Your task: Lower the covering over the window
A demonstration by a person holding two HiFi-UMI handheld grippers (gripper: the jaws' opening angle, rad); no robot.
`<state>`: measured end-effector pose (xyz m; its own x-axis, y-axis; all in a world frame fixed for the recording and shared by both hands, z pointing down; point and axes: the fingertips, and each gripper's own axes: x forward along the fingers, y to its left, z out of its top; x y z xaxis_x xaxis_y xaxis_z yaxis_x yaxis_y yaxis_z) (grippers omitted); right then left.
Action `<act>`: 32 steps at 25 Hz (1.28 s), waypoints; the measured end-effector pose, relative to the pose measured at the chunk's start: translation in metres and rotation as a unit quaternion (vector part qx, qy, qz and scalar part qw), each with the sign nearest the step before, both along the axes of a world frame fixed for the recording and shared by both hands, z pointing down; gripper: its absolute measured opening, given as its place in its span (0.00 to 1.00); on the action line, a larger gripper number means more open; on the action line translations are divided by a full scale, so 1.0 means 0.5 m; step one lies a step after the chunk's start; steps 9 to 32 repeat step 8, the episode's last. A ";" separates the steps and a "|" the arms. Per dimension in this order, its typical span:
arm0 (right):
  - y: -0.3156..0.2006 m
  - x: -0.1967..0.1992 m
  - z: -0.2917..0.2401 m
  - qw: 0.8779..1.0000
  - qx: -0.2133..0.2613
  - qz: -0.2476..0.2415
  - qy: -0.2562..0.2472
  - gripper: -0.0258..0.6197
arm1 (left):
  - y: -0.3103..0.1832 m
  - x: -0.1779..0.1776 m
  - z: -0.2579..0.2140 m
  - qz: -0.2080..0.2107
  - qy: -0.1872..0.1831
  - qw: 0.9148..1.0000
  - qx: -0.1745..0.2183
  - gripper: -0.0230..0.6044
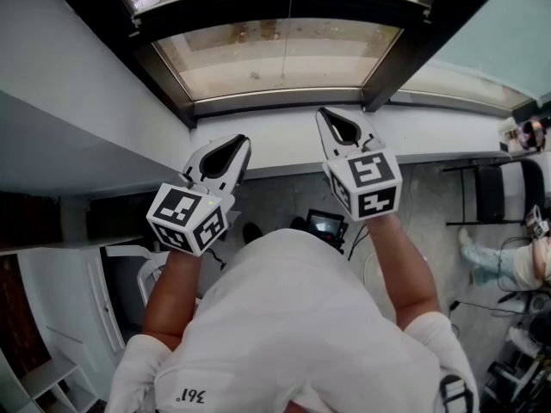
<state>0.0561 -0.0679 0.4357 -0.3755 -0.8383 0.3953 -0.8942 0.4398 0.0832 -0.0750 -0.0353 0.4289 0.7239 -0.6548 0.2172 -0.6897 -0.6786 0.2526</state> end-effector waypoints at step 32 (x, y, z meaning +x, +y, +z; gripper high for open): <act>-0.007 0.008 -0.006 1.000 0.008 0.000 0.006 0.07 | -0.008 0.008 -0.006 0.002 -0.001 1.000 0.008 0.10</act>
